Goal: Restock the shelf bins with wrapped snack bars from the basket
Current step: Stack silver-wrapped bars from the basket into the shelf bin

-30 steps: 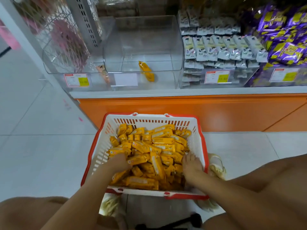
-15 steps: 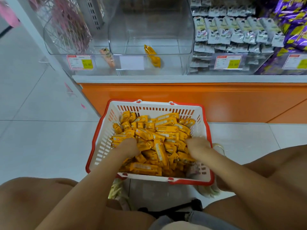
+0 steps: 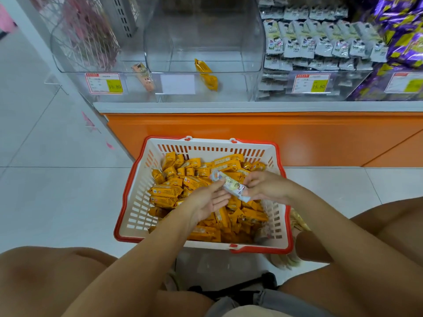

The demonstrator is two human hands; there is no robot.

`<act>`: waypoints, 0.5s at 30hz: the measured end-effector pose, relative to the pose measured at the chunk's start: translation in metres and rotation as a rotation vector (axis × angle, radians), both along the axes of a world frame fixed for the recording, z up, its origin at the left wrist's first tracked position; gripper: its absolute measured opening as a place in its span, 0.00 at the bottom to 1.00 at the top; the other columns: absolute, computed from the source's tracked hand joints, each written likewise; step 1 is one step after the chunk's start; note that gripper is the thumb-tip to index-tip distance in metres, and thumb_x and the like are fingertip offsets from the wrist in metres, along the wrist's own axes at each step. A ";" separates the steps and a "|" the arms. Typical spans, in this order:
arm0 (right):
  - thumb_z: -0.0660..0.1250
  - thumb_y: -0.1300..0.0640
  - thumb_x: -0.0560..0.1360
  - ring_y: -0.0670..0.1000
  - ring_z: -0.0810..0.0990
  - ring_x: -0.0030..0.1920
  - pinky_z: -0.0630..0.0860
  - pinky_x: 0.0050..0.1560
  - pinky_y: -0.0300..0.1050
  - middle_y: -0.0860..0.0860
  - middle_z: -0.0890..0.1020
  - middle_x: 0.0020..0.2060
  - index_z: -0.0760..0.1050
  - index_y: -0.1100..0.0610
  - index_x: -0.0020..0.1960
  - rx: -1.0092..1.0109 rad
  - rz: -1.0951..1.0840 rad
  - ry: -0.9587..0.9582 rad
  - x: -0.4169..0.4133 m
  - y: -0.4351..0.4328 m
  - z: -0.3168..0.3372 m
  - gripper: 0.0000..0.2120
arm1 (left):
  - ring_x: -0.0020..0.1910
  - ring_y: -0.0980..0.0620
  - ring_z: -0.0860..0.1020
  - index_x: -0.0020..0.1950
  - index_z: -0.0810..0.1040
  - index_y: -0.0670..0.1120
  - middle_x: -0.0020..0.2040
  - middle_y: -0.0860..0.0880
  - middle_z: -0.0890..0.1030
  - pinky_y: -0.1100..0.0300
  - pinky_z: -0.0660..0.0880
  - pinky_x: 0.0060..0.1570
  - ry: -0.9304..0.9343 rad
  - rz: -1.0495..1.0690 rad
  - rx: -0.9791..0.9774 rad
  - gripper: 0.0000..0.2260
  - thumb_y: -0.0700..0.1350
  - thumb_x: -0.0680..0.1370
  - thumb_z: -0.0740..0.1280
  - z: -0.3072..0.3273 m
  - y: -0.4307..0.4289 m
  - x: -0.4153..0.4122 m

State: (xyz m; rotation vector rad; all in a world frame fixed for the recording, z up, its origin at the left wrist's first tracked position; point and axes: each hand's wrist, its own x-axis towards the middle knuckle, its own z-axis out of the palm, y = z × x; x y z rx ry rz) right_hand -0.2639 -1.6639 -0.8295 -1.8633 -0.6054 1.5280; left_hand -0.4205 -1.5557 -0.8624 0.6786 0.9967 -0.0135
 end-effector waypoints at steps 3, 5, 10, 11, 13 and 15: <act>0.74 0.66 0.70 0.55 0.80 0.55 0.77 0.59 0.48 0.59 0.79 0.56 0.73 0.59 0.56 -0.072 0.093 -0.051 -0.006 0.001 -0.022 0.17 | 0.53 0.46 0.79 0.61 0.75 0.39 0.51 0.42 0.81 0.55 0.75 0.53 -0.022 0.127 0.037 0.14 0.44 0.77 0.67 0.001 0.006 -0.004; 0.76 0.62 0.69 0.54 0.80 0.54 0.77 0.58 0.49 0.57 0.81 0.53 0.75 0.58 0.54 -0.193 0.387 -0.378 -0.009 -0.001 -0.034 0.16 | 0.53 0.45 0.79 0.58 0.75 0.40 0.53 0.41 0.80 0.54 0.75 0.53 -0.017 0.162 0.078 0.11 0.43 0.78 0.66 0.000 0.012 -0.009; 0.66 0.68 0.74 0.50 0.71 0.33 0.70 0.42 0.43 0.52 0.70 0.33 0.79 0.64 0.49 -0.356 0.947 -0.915 -0.025 -0.016 -0.055 0.05 | 0.55 0.45 0.77 0.52 0.76 0.44 0.52 0.43 0.79 0.53 0.74 0.55 -0.029 0.200 0.103 0.04 0.43 0.79 0.66 0.002 0.023 -0.016; 0.66 0.68 0.74 0.51 0.73 0.36 0.70 0.42 0.42 0.52 0.71 0.34 0.79 0.64 0.51 -0.371 0.967 -0.929 -0.026 -0.019 -0.058 0.07 | 0.54 0.45 0.77 0.52 0.76 0.45 0.52 0.43 0.79 0.53 0.74 0.55 -0.037 0.199 0.101 0.04 0.43 0.79 0.66 0.003 0.024 -0.016; 0.66 0.68 0.74 0.52 0.76 0.43 0.71 0.43 0.42 0.52 0.73 0.37 0.79 0.63 0.54 -0.386 0.976 -0.971 -0.028 -0.022 -0.060 0.09 | 0.53 0.46 0.78 0.51 0.75 0.45 0.51 0.43 0.80 0.52 0.73 0.55 -0.044 0.198 0.100 0.03 0.43 0.79 0.66 0.002 0.024 -0.015; 0.64 0.68 0.75 0.54 0.78 0.49 0.72 0.46 0.44 0.54 0.77 0.41 0.78 0.62 0.56 -0.435 0.977 -1.020 -0.029 -0.025 -0.064 0.11 | 0.53 0.45 0.77 0.50 0.75 0.45 0.50 0.43 0.80 0.52 0.73 0.55 -0.039 0.198 0.099 0.02 0.43 0.79 0.65 0.001 0.023 -0.014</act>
